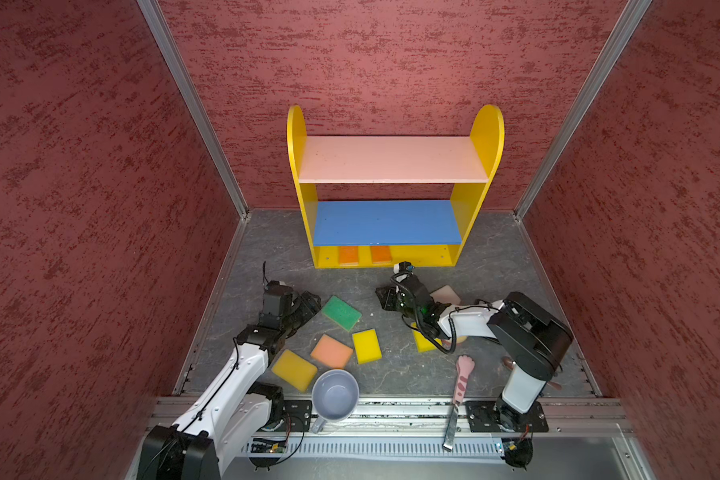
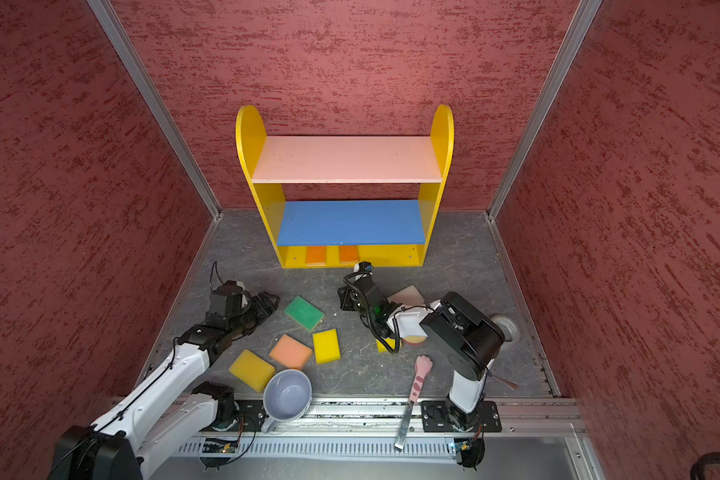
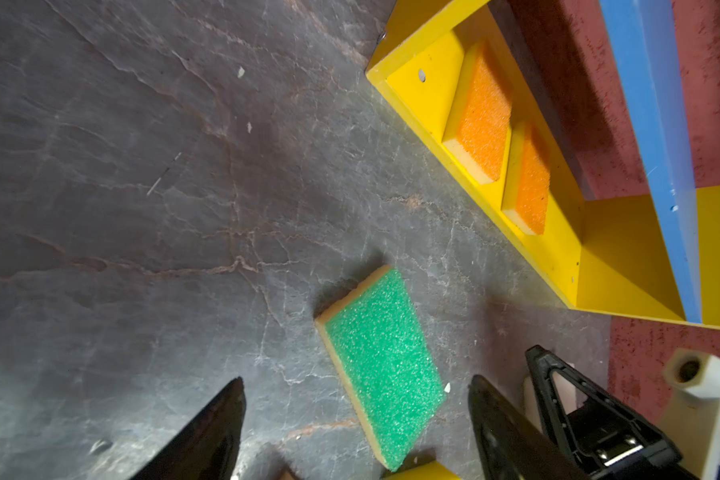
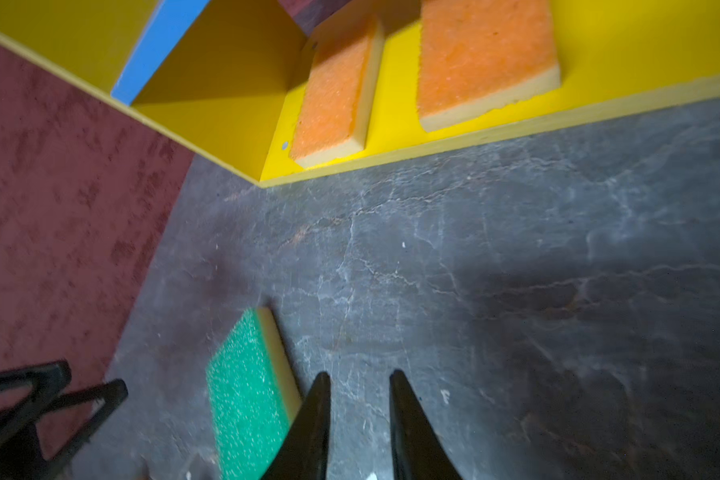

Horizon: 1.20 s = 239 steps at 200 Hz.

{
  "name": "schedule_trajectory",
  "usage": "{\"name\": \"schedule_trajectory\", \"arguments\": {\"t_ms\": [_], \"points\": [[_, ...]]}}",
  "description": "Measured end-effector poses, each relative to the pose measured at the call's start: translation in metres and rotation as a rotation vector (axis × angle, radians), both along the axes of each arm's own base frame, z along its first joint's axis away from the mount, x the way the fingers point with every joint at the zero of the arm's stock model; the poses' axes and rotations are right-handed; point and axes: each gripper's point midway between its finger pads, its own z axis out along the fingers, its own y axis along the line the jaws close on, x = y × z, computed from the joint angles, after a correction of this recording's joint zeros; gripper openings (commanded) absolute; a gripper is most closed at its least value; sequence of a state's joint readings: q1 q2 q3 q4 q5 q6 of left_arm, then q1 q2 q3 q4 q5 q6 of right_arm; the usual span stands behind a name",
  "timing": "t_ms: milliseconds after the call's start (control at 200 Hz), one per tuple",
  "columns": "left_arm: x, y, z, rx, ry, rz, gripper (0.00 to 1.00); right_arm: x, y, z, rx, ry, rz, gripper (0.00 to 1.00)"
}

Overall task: Place and organize the cleaning sponges onto the shelf
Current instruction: 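Withdraw the right gripper and move it over the green sponge, then grasp the green sponge with the right gripper and carry it to the shelf base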

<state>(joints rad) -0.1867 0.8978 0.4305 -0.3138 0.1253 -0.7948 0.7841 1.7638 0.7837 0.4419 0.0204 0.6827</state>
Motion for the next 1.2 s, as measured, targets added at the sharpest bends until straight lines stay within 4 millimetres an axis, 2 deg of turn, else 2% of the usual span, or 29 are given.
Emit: {"name": "schedule_trajectory", "arguments": {"t_ms": [100,271,441,561,847,902,957,1037,1197], "points": [[-0.003,-0.002,-0.010,0.003,0.041,-0.015,0.84,-0.009,0.012,-0.005,-0.087,-0.008,0.081,0.39],[-0.004,-0.009,-0.024,-0.015,0.082,-0.040,0.83,-0.026,0.042,-0.010,-0.132,-0.009,0.201,0.46],[-0.001,-0.013,-0.037,-0.023,0.120,-0.057,0.83,-0.036,0.069,-0.019,-0.146,0.006,0.279,0.47],[0.001,-0.017,-0.046,-0.029,0.144,-0.069,0.83,-0.038,0.083,-0.025,-0.157,0.013,0.310,0.43],[0.011,-0.026,-0.049,-0.030,0.145,-0.091,0.80,-0.044,0.079,-0.042,-0.217,0.059,0.324,0.32],[0.015,-0.030,-0.049,-0.030,0.143,-0.099,0.76,-0.044,0.078,-0.042,-0.222,0.057,0.328,0.24],[0.018,-0.035,-0.050,-0.029,0.144,-0.113,0.73,-0.044,0.078,-0.042,-0.225,0.055,0.329,0.12],[0.023,-0.044,-0.050,-0.029,0.147,-0.135,0.73,-0.044,0.077,-0.042,-0.224,0.054,0.325,0.00],[0.036,-0.060,-0.037,-0.031,0.112,-0.171,0.74,-0.044,0.060,-0.043,-0.206,0.061,0.289,0.00]]}}
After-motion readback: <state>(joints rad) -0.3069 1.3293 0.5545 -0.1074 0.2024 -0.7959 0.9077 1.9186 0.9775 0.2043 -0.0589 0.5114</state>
